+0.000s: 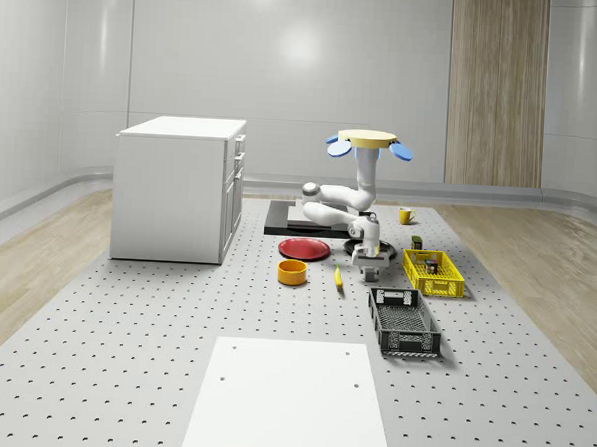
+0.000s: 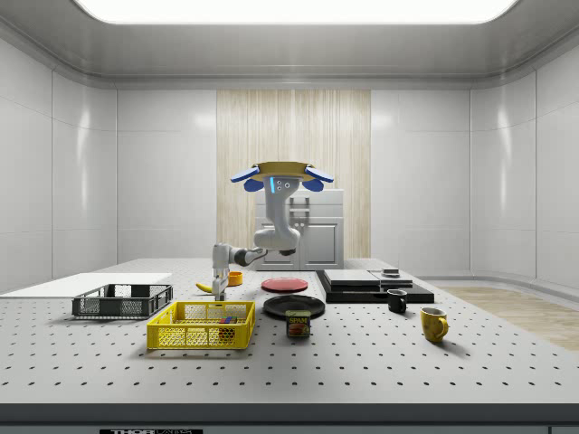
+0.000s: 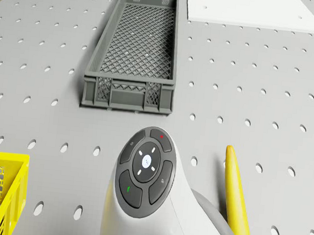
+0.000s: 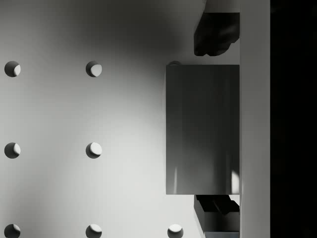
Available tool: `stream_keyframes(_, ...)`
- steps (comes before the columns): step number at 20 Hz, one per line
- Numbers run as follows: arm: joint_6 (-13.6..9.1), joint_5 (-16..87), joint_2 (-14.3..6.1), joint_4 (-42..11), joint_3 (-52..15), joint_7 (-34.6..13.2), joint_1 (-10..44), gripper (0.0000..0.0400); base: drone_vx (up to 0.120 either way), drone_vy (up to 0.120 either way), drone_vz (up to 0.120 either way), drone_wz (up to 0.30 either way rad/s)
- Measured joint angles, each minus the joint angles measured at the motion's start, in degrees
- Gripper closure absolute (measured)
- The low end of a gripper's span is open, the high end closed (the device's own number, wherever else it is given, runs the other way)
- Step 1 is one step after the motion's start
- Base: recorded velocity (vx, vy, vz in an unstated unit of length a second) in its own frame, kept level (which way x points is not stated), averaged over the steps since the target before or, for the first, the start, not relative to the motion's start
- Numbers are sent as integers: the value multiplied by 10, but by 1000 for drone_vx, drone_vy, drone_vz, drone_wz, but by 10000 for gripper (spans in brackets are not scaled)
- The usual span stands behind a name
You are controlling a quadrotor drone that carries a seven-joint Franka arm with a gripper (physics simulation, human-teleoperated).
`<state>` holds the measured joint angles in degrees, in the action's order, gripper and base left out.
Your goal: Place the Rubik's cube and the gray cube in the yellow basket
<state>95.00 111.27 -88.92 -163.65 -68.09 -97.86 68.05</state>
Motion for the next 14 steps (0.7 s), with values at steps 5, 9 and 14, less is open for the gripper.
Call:
stream_keyframes(5, -2, 5, 3, 1, 4, 1, 0, 122, 0, 0, 0, 0)
stream_keyframes(9, -4, 7, 6, 1, 5, 1, -1, 139, 0, 0, 0, 0)
stream_keyframes(14, -8, 5, 9, 0, 3, 2, -3, 146, 0, 0, 0, 0)
